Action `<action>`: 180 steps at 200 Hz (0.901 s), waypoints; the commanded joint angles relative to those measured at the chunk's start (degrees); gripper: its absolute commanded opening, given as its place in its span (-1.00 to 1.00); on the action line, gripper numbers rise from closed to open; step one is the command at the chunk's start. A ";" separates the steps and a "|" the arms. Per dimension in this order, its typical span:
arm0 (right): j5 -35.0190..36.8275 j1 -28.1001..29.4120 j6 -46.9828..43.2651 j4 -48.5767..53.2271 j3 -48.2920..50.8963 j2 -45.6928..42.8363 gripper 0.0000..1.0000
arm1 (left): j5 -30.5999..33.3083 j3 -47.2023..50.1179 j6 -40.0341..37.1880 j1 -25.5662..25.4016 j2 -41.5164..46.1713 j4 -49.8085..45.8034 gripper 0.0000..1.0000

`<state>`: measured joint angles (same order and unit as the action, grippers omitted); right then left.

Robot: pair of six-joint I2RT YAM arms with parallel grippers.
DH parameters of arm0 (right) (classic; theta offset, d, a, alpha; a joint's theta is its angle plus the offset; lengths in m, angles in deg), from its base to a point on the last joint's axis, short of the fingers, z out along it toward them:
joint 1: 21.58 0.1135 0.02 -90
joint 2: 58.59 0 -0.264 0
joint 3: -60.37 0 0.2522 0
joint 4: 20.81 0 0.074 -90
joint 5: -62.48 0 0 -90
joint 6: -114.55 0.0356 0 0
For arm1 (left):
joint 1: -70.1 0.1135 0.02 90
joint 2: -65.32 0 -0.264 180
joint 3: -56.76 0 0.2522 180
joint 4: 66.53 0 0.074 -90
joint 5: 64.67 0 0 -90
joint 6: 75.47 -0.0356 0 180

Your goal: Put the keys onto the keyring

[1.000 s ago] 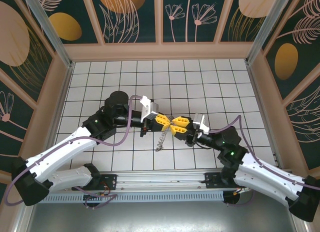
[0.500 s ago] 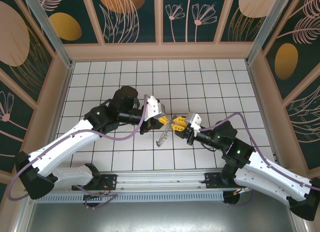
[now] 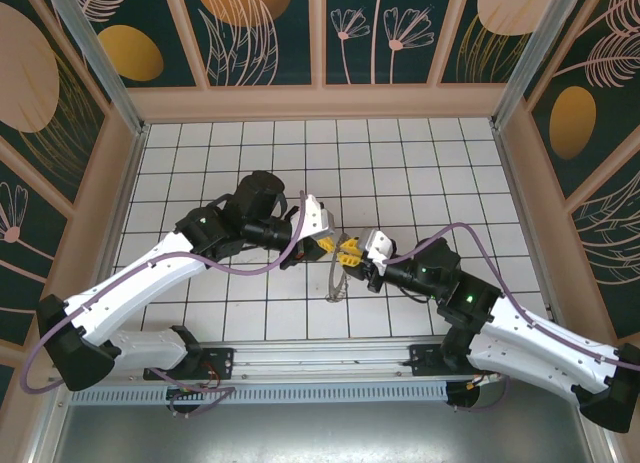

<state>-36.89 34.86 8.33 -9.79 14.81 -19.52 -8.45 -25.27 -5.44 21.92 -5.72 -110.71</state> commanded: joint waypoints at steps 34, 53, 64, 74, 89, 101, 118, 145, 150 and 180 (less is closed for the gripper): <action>-0.57 0.51 -1.09 -2.43 -2.46 2.20 -0.69 | 0.63 -1.82 -1.36 -1.54 -0.50 -0.88 -1.00; -1.07 0.64 -1.02 -2.73 -2.45 2.68 -0.77 | 1.05 -1.54 -1.05 -2.02 -0.50 -0.70 -1.00; -1.36 0.67 -0.93 -2.88 -2.35 2.60 -0.87 | 1.30 -1.42 -0.88 -2.27 -0.50 -0.69 -1.00; -1.57 0.61 -1.02 -2.74 -2.40 2.48 -1.00 | 1.62 -1.43 -0.73 -2.41 -0.43 -0.61 -1.00; -1.66 0.69 -0.95 -2.77 -2.33 2.20 -1.00 | 1.93 -0.97 -0.25 -2.40 -0.02 0.18 -1.00; -1.36 0.77 -0.54 -3.46 -1.93 1.60 -1.00 | 1.12 0.05 0.71 -2.40 1.12 2.22 -1.00; -2.40 0.70 0.36 -6.36 -0.39 -0.55 -1.00 | -1.55 2.88 3.07 -2.41 3.60 7.10 -0.94; -7.02 0.76 3.56 -15.30 4.04 -5.51 -1.00 | -6.47 9.02 9.44 -2.37 6.96 17.74 -0.82; -7.79 0.71 4.33 -16.94 4.84 -6.15 -1.00 | -7.02 10.04 10.60 -2.43 7.34 19.53 -0.78; -9.84 0.72 8.32 -26.60 8.82 -6.77 -1.00 | -9.70 14.61 15.99 -2.38 8.47 28.79 -0.69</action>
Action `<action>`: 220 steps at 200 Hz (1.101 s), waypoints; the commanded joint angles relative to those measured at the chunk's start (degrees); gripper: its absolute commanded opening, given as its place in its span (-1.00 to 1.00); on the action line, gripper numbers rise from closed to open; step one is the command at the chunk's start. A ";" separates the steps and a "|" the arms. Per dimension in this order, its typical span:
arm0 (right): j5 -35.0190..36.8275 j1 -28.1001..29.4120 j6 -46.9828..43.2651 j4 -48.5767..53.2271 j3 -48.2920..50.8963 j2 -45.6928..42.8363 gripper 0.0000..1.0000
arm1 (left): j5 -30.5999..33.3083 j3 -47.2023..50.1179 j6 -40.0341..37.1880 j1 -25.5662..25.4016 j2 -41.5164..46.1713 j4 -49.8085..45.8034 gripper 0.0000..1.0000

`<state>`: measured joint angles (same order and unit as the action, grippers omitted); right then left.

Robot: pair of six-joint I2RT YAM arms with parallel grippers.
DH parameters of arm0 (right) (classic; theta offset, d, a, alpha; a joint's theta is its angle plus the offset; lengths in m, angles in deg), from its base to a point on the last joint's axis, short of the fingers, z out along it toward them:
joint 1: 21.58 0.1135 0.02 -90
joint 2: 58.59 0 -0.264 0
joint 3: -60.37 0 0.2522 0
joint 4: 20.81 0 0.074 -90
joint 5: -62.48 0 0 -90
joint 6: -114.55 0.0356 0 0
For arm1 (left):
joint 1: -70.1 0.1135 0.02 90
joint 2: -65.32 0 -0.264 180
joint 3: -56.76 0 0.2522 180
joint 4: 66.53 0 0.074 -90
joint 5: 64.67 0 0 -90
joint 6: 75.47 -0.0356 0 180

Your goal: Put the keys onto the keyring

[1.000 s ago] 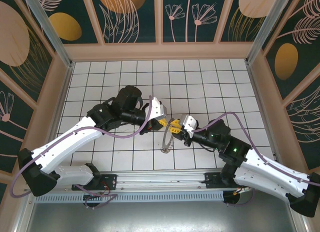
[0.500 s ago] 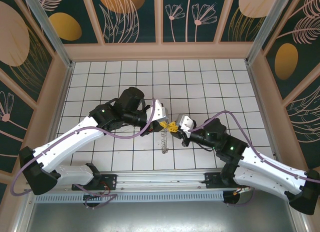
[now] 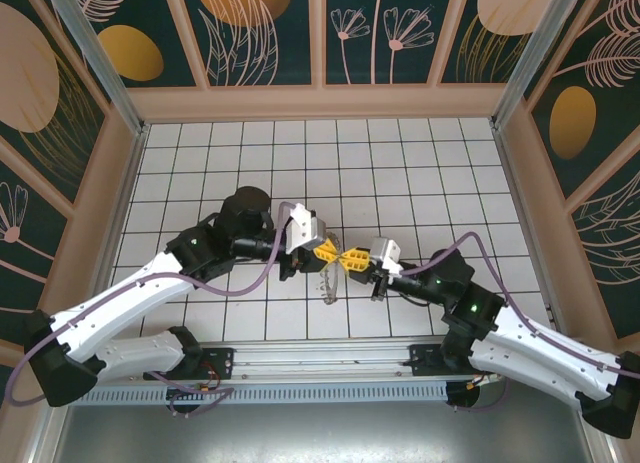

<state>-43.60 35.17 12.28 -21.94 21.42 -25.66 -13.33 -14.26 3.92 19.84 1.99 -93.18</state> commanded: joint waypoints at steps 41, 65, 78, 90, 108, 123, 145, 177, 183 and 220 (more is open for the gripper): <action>-3.79 0.43 7.44 -23.09 5.47 0.62 -1.00 | -6.52 5.02 8.61 -0.28 0.78 14.98 -0.60; -3.61 0.41 9.07 -29.19 7.43 0.70 -1.00 | -6.97 6.46 10.13 -0.32 1.10 17.67 -0.65; -3.74 0.30 9.71 -31.97 8.16 0.89 -1.00 | -6.90 7.11 10.65 -0.33 1.28 18.84 -0.71; -4.09 0.30 10.03 -33.02 8.17 1.44 -1.00 | -6.75 7.33 10.91 -0.29 1.41 19.40 -0.80; -4.58 0.34 10.21 -33.68 8.16 2.33 -1.00 | -6.79 7.64 11.10 -0.35 1.63 20.09 -0.90; -4.51 0.31 10.47 -34.40 8.47 2.59 -1.00 | -6.70 7.42 10.78 -0.35 1.63 19.78 -1.00; -2.58 0.32 10.60 -32.42 8.06 2.46 -1.00 | -6.16 6.49 9.26 -0.36 1.54 17.62 -1.00; 2.30 0.39 7.57 -18.03 4.08 1.00 -0.48 | -2.66 1.97 3.28 -0.30 0.47 7.65 -1.00; 3.14 0.46 6.55 -14.94 3.04 0.82 -0.45 | -1.77 1.03 2.16 -0.31 0.20 5.55 -1.00; 7.29 0.85 1.51 -1.29 -1.81 0.91 -0.44 | 1.45 -3.91 -2.91 -0.34 -2.59 -3.28 -1.00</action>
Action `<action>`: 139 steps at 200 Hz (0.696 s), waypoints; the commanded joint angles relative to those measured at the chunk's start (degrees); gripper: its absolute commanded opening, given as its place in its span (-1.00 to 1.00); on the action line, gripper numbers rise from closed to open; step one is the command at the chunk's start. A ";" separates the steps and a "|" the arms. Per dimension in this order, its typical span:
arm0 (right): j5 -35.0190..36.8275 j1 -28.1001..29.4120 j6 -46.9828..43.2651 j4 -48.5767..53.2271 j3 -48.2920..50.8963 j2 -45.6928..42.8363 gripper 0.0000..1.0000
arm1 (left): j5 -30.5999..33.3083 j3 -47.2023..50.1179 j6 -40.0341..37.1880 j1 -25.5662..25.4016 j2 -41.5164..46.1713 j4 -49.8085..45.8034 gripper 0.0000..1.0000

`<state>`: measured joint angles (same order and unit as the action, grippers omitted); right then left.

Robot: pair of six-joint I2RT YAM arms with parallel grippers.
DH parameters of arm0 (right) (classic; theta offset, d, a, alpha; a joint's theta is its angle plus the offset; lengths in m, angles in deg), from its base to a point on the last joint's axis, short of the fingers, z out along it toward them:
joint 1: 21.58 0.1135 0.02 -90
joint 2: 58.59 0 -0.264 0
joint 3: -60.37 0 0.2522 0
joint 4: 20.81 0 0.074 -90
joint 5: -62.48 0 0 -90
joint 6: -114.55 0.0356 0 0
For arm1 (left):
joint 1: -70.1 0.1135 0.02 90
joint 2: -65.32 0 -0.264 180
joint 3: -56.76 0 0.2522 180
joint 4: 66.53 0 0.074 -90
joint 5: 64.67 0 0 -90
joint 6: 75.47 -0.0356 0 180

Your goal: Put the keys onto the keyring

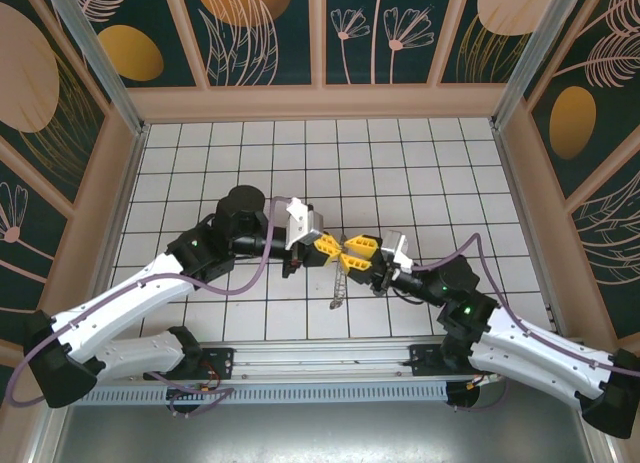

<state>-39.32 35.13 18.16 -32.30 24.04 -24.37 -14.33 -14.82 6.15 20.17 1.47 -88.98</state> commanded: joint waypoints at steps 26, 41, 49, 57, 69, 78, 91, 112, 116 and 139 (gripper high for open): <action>3.79 1.08 -6.62 13.75 -6.49 0.73 -0.53 | 4.67 -5.99 -7.83 -0.69 -3.96 -12.75 -1.00; 3.41 1.28 -7.43 14.97 -7.21 1.58 -0.59 | 5.69 -7.29 -9.16 -0.62 -4.80 -15.23 -1.00; 3.20 1.45 -7.75 15.12 -7.36 1.95 -0.61 | 6.07 -8.01 -9.82 -0.66 -5.20 -16.54 -1.00; 3.09 1.53 -7.92 15.10 -7.43 2.33 -0.63 | 6.09 -8.68 -10.38 -0.70 -5.65 -17.65 -1.00; 3.09 1.61 -8.07 14.92 -7.50 2.60 -0.65 | 6.17 -9.34 -10.83 -0.61 -6.06 -18.60 -1.00; 3.00 1.68 -8.07 14.57 -7.43 2.70 -0.66 | 6.14 -9.51 -11.05 -0.63 -6.17 -19.07 -1.00; 2.92 1.74 -8.14 14.19 -7.37 2.81 -0.70 | 6.27 -9.68 -11.38 -0.68 -6.45 -19.51 -1.00; 2.83 1.88 -8.42 14.44 -7.54 3.22 -0.89 | 6.32 -9.86 -11.48 -0.64 -6.72 -20.01 -1.00; 2.76 1.84 -8.47 14.44 -7.60 3.30 -0.92 | 6.31 -9.88 -11.57 -0.63 -6.80 -20.13 -1.00; 2.74 1.94 -8.83 14.86 -7.84 3.75 -1.00 | 6.59 -9.95 -11.66 -0.65 -6.90 -20.31 -1.00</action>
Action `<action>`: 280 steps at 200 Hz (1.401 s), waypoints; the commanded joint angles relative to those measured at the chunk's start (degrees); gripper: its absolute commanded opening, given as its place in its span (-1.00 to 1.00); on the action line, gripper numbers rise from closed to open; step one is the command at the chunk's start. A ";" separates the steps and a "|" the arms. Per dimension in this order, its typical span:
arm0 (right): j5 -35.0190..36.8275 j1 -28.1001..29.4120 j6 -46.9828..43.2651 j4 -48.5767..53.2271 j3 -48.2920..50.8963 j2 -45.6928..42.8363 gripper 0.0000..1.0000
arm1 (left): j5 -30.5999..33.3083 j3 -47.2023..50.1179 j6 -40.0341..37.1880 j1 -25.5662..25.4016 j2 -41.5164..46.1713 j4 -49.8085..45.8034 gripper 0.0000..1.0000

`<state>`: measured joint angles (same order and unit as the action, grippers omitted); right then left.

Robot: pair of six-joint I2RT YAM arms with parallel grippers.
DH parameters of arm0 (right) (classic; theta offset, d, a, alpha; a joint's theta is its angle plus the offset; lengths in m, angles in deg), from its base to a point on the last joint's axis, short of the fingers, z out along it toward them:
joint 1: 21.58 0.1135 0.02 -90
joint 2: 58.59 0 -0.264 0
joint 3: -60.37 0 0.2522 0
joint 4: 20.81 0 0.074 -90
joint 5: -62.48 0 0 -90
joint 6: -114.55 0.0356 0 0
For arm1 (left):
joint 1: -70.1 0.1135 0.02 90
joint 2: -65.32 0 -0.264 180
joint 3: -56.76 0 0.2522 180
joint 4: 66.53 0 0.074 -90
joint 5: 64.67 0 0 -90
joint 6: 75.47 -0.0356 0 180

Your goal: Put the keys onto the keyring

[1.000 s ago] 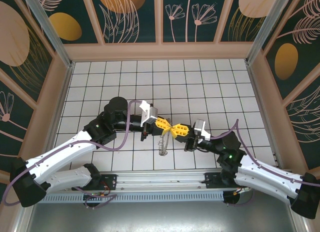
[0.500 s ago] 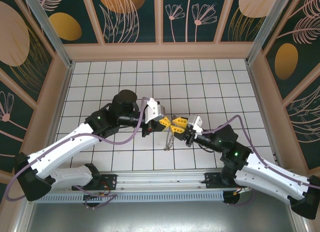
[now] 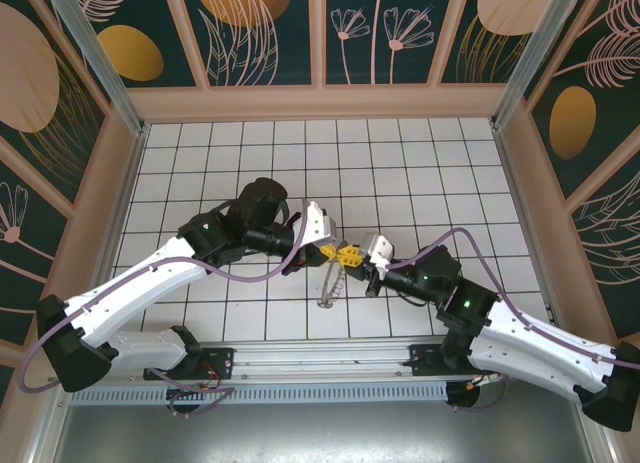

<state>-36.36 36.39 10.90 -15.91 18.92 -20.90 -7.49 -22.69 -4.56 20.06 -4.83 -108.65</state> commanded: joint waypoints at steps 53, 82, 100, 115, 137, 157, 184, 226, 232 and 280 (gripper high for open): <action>-2.91 0.76 -0.25 -8.43 0.34 -4.90 -1.00 | -1.78 3.35 2.90 -0.50 4.32 7.56 -0.74; -4.81 0.65 2.25 -15.51 3.15 -7.60 -1.00 | -4.41 10.45 9.98 -0.47 8.96 21.64 -0.63; -5.72 0.65 3.82 -19.65 4.58 -8.01 -1.00 | -5.65 13.93 13.51 -0.49 10.16 28.30 -0.58; -6.64 0.65 5.00 -22.30 5.34 -7.93 -1.00 | -6.66 15.00 15.06 -0.49 10.52 31.34 -0.58; -7.07 0.65 5.91 -23.79 5.87 -7.61 -1.00 | -8.71 15.08 16.28 -0.43 10.90 33.24 -0.56; -7.11 0.66 6.92 -25.81 7.05 -8.20 -1.00 | -9.72 14.98 16.91 -0.48 11.59 33.72 -0.51; -8.31 0.56 7.74 -28.48 7.81 -7.95 -1.00 | -10.17 14.81 17.23 -0.43 12.27 34.07 -0.51; -9.17 0.39 8.24 -29.99 7.67 -6.49 -1.00 | -10.86 14.11 16.99 -0.48 11.37 34.75 -0.54; -9.26 0.38 8.42 -30.44 7.85 -6.32 -1.00 | -11.03 14.00 17.00 -0.49 11.15 34.77 -0.54; -9.96 0.14 9.00 -31.23 8.04 -6.23 -1.00 | -11.91 13.77 17.17 -0.46 10.31 36.15 -0.67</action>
<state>-45.22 36.63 18.99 -41.77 26.77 -26.87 -17.72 -7.79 11.90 19.80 5.93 -75.74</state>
